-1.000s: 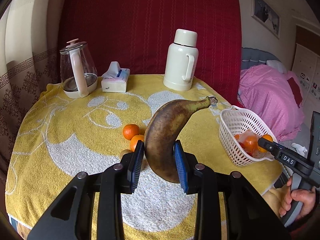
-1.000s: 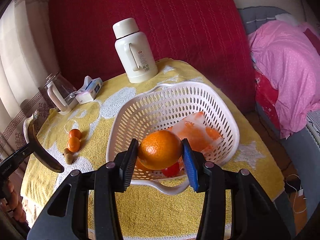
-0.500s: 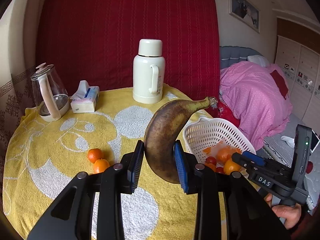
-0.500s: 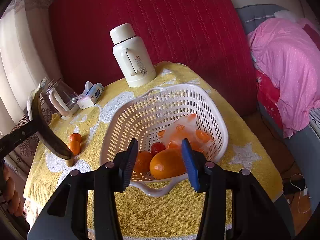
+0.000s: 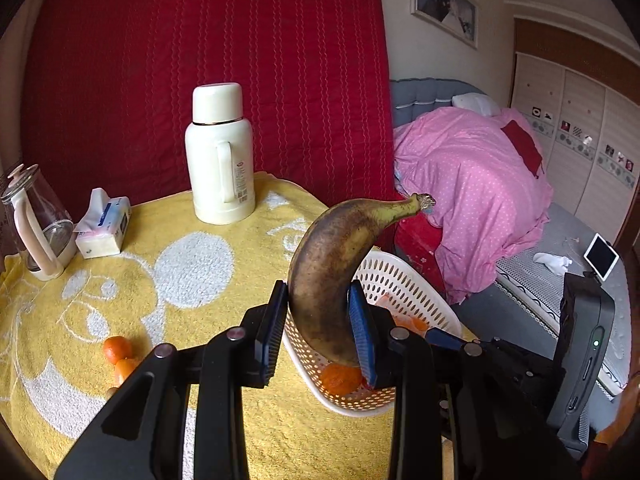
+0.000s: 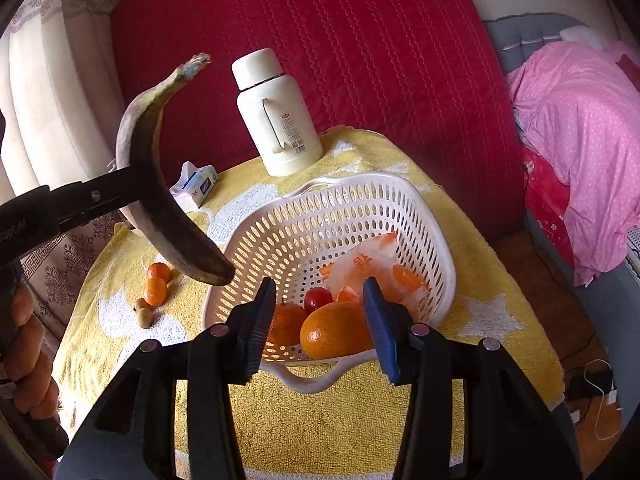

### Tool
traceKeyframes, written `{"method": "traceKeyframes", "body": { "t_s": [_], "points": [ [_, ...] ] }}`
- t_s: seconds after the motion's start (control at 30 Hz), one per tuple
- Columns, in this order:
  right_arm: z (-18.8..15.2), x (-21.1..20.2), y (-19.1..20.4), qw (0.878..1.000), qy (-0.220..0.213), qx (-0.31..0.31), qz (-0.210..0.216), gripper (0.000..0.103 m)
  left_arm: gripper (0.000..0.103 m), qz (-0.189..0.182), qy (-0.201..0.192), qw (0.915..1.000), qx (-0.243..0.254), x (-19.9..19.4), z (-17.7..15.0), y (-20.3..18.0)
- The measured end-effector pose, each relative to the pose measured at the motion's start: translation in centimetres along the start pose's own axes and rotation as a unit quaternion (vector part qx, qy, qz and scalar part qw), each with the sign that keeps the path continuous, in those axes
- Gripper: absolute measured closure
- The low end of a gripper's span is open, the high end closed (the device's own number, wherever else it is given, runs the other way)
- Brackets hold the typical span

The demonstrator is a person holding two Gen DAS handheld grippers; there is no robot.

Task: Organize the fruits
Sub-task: 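Lower the banana into the basket and open the left tool while the right tool releases the orange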

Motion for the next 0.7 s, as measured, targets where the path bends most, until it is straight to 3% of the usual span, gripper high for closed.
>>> {"method": "traceKeyframes", "body": {
  "t_s": [0.27, 0.33, 0.53, 0.7],
  "points": [
    [0.3, -0.2, -0.9, 1.000, -0.006, 0.005, 0.009, 0.056, 0.071, 0.002, 0.031, 0.9995, 0.010, 2.7, -0.2, -1.7],
    [0.3, -0.2, -1.5, 1.000, -0.007, 0.011, 0.007, 0.048, 0.071, 0.004, 0.040, 0.9992, 0.009, 3.4, -0.4, -1.9],
    [0.8, -0.5, -2.3, 1.000, -0.011, 0.027, 0.012, 0.048, 0.069, 0.007, 0.064, 0.9979, 0.006, 4.8, -1.3, -2.3],
    [1.1, -0.8, -2.7, 0.999, -0.015, 0.032, 0.016, 0.047, 0.055, 0.025, 0.049, 0.9985, 0.002, 4.3, -1.1, -1.9]
  ]
}}
Point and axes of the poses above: each gripper's, at about its wrist camera, not at the fingertips, and x roughly the way its jaws point, y to its left, z to its top, the point moved 3 cm from there along x, roughly the way its jaws point, and after that the axes turned 5 degrees about z, right-handed, at the moved point
